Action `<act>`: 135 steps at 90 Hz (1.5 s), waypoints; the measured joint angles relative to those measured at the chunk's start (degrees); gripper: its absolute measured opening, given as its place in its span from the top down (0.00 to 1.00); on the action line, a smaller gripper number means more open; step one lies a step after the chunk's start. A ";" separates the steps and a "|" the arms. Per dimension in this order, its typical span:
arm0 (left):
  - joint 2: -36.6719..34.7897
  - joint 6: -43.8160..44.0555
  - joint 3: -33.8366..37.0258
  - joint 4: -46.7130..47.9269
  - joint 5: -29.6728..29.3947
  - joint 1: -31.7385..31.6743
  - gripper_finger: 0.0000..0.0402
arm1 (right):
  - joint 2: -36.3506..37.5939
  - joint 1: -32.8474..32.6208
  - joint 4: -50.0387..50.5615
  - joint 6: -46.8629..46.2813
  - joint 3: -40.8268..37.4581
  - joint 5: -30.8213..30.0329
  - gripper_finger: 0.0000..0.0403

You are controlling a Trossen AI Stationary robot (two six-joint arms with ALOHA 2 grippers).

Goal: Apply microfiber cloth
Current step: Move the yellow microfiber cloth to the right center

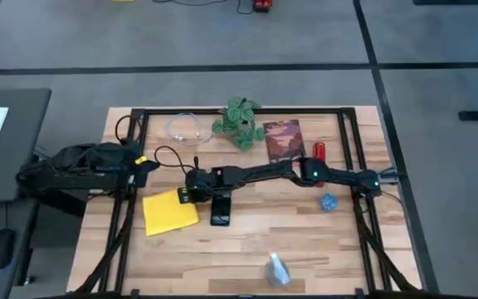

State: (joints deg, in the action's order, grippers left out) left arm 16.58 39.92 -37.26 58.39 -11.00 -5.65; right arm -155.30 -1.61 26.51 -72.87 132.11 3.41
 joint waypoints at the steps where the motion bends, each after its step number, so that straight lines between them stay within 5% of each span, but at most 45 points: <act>1: 0.00 0.00 0.00 0.00 -0.01 0.00 1.00 | 0.00 0.00 -0.03 0.01 0.00 -0.25 0.98; 35: -0.02 0.28 0.00 -0.15 -0.20 0.00 1.00 | 3.31 7.07 3.40 -1.03 -0.42 -4.34 1.00; 58: -0.02 0.44 -0.02 -0.55 -0.19 -0.01 1.00 | 8.65 12.22 19.13 4.47 -0.50 -6.55 1.00; 97: -0.02 0.44 -0.02 -2.25 -0.16 -0.01 1.00 | 15.78 11.81 54.02 24.20 -0.37 -10.33 1.00; 135: -0.02 0.42 -0.02 -2.21 -0.03 -0.02 1.00 | 15.96 2.66 63.63 34.42 -7.82 -9.56 1.00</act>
State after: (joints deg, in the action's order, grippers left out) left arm 16.56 40.35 -37.28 56.18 -11.03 -5.67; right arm -139.34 1.05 90.14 -38.45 124.30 -6.15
